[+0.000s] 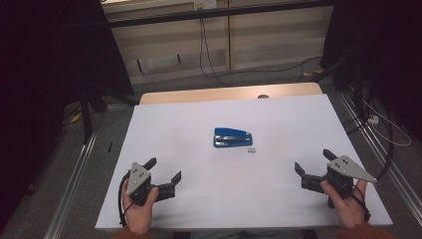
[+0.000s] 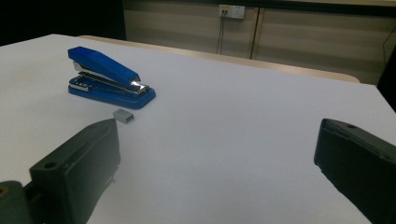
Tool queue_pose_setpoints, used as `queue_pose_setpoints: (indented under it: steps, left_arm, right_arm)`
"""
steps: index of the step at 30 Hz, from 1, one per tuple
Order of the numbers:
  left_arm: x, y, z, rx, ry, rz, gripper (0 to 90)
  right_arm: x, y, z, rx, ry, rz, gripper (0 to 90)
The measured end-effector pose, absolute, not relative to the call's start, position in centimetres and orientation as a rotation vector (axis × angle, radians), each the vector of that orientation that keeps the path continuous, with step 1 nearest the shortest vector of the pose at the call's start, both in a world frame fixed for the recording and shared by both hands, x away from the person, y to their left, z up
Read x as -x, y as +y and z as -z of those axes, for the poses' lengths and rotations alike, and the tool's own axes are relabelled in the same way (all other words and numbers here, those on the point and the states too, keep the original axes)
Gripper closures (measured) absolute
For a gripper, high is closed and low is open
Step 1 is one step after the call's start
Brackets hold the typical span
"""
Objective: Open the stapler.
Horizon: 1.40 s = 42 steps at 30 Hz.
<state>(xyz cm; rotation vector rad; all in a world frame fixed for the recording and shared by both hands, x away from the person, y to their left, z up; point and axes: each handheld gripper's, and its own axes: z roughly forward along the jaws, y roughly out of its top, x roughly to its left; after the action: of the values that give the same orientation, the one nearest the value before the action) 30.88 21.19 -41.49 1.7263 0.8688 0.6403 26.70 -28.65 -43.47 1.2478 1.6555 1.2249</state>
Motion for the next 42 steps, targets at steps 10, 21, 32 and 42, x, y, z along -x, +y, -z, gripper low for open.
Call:
queue_pose_setpoints:
  steps: [10,21,32,42]
  left_arm:
    - [-31.1,21.3,41.7,-1.745,0.897,-0.649,4.1]
    - [-31.2,21.2,41.8,-1.781,0.877,-0.626,3.8]
    - [-31.3,20.7,41.9,-1.818,0.847,-0.608,5.9]
    - [-31.7,20.7,41.8,-1.85,0.821,-0.566,7.7]
  right_arm:
    - [-27.0,-28.4,43.7,-1.247,1.704,-1.254,1.4]
    - [-27.2,-28.2,43.7,-1.242,1.73,-1.275,1.9]
    - [-27.9,-27.0,44.0,-1.193,1.798,-1.29,1.9]
    - [-29.2,-25.8,44.2,-1.169,1.828,-1.315,1.5]
